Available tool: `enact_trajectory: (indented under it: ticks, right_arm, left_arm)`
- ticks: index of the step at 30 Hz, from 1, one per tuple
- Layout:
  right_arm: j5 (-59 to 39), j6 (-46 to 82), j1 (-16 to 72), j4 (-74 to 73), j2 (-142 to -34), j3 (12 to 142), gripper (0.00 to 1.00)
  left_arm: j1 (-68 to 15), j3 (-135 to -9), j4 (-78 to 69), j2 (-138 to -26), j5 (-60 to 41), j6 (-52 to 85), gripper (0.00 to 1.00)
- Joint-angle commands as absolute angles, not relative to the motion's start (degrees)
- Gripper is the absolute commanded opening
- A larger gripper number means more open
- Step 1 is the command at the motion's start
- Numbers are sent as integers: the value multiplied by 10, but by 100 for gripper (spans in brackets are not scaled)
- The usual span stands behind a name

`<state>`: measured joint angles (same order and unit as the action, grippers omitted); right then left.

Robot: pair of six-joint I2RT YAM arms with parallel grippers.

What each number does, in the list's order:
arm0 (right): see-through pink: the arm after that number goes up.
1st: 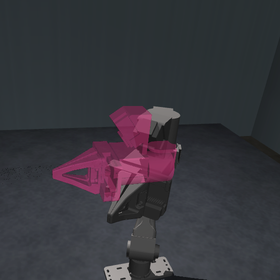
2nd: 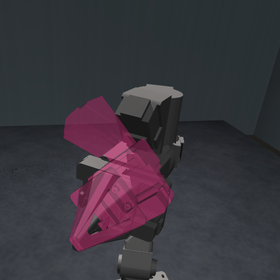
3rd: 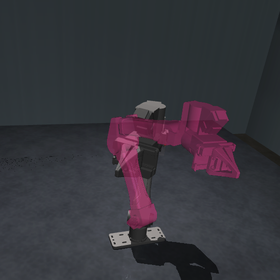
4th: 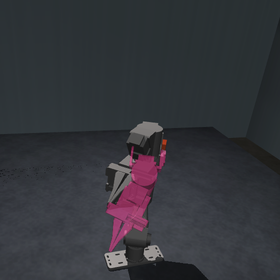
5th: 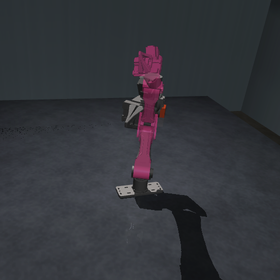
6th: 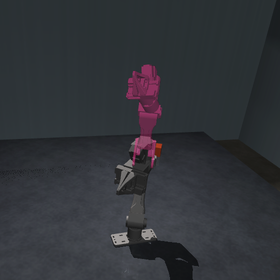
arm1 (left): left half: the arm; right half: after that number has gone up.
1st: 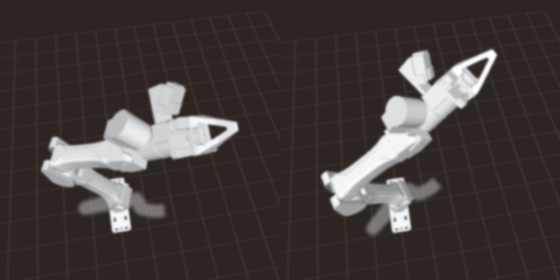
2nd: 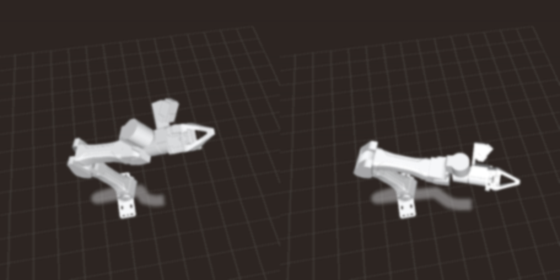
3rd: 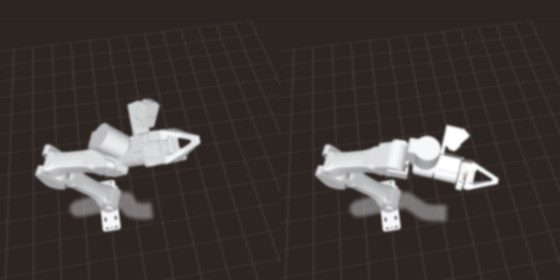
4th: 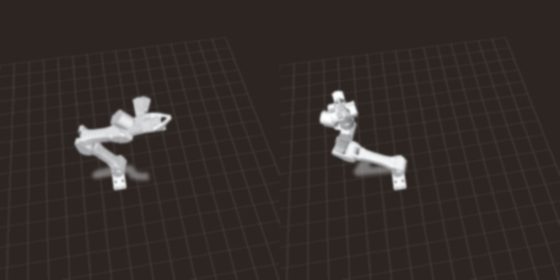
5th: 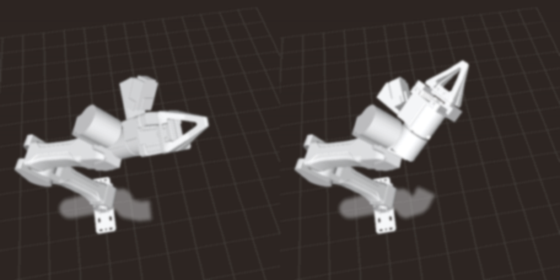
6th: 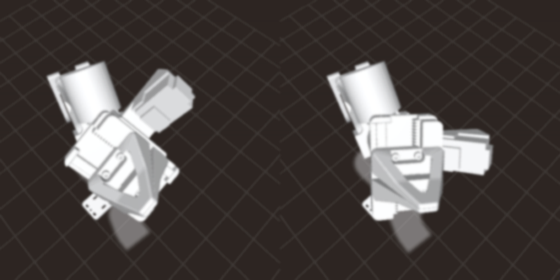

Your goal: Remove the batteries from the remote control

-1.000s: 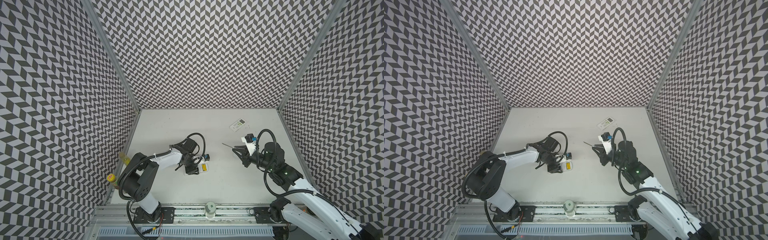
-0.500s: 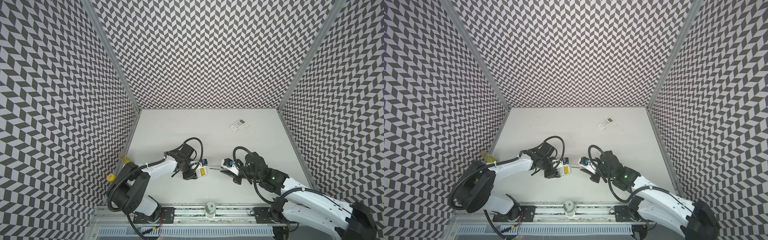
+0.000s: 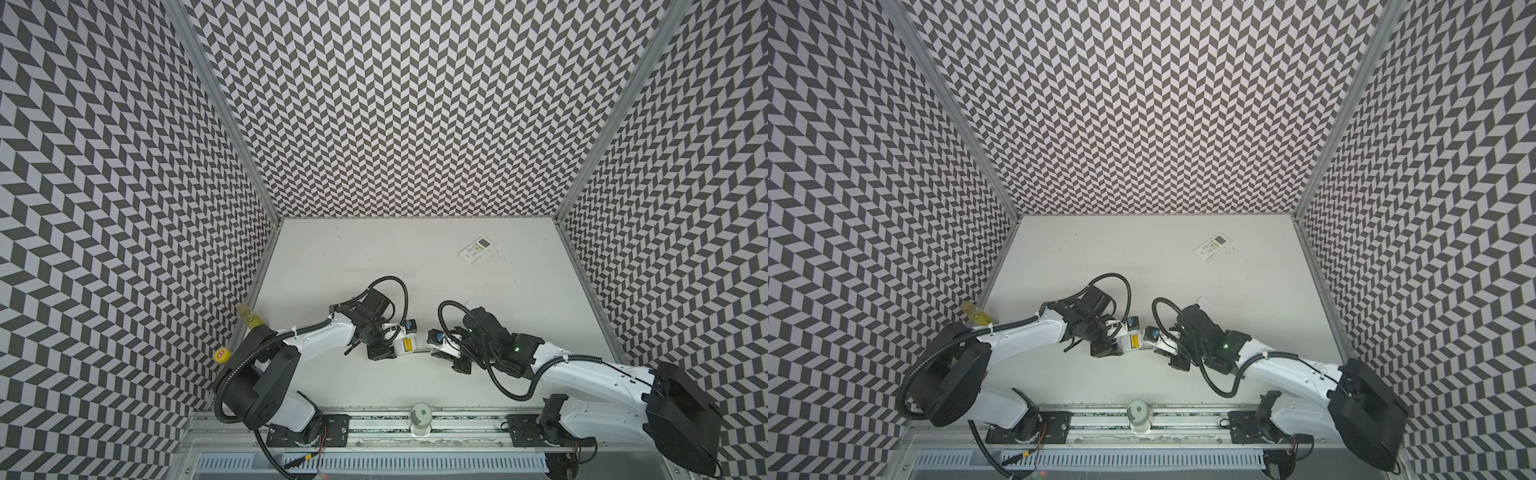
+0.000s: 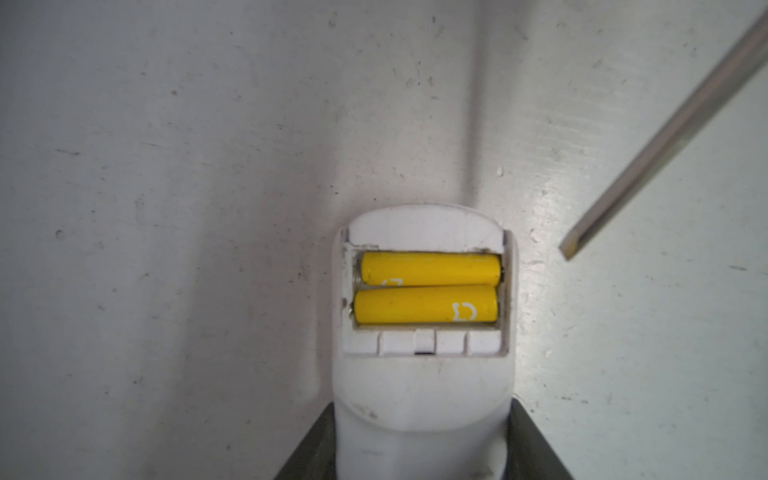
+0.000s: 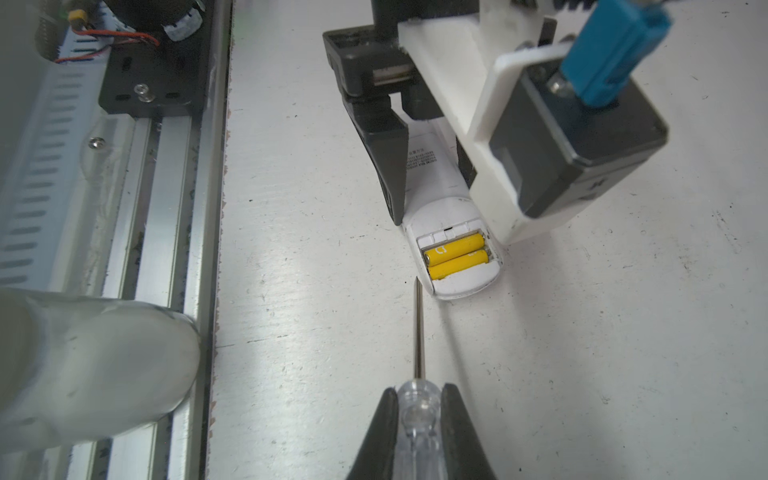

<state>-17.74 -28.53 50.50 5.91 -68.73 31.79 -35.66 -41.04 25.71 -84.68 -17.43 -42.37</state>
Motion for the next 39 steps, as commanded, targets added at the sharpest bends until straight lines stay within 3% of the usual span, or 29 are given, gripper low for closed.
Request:
enact_trajectory:
  ticks: [1, 39]
  right_arm:
    - [-168, -292, 508, 11, -706, 341, 0]
    - [-193, -300, 509, 20, -764, 353, 0]
  left_arm:
    - [-362, -410, 247, -844, -181, -433, 37]
    - [-378, -418, 251, -863, -168, -440, 34]
